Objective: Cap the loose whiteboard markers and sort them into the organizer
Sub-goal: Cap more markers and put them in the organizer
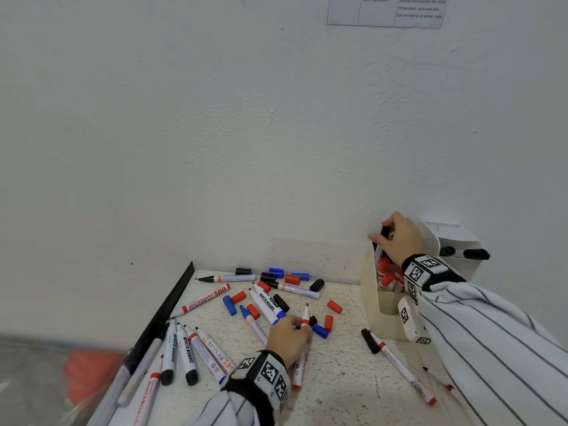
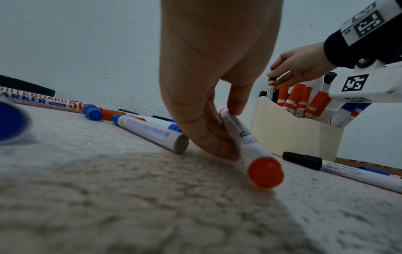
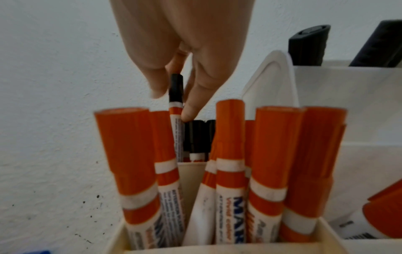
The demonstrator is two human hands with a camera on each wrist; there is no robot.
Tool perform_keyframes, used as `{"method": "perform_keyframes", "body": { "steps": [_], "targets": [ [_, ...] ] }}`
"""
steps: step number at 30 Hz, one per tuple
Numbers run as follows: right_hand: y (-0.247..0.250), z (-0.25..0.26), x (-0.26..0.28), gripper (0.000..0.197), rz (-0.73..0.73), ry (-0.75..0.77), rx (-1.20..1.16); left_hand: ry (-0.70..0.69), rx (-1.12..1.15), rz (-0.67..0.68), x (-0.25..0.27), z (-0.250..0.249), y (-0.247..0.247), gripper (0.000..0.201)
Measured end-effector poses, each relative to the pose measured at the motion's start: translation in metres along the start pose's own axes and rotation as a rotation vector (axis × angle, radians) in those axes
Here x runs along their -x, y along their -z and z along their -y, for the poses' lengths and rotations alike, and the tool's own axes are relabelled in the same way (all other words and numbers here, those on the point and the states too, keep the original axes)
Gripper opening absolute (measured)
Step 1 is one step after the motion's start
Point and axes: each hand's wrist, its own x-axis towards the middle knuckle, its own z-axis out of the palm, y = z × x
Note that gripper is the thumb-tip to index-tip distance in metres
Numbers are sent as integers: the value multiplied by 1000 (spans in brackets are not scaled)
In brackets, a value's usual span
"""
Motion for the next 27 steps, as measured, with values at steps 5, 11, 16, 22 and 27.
{"method": "perform_keyframes", "body": {
  "steps": [5, 11, 16, 22, 27],
  "targets": [
    [-2, 3, -1, 20, -96, -46, -32, 42, 37, 8, 3, -1, 3, 21],
    [-1, 1, -1, 11, -62, -33, -40, 27, 12, -6, 0, -3, 5, 17],
    [1, -1, 1, 9, -39, -23, -45, 6, -22, -3, 0, -6, 3, 27],
    [3, 2, 0, 12, 62, -69, 9, 14, -41, -4, 2, -5, 3, 24],
    [14, 3, 2, 34, 122, -136, 73, -10, -54, 2, 3, -6, 1, 25]
  ]
}}
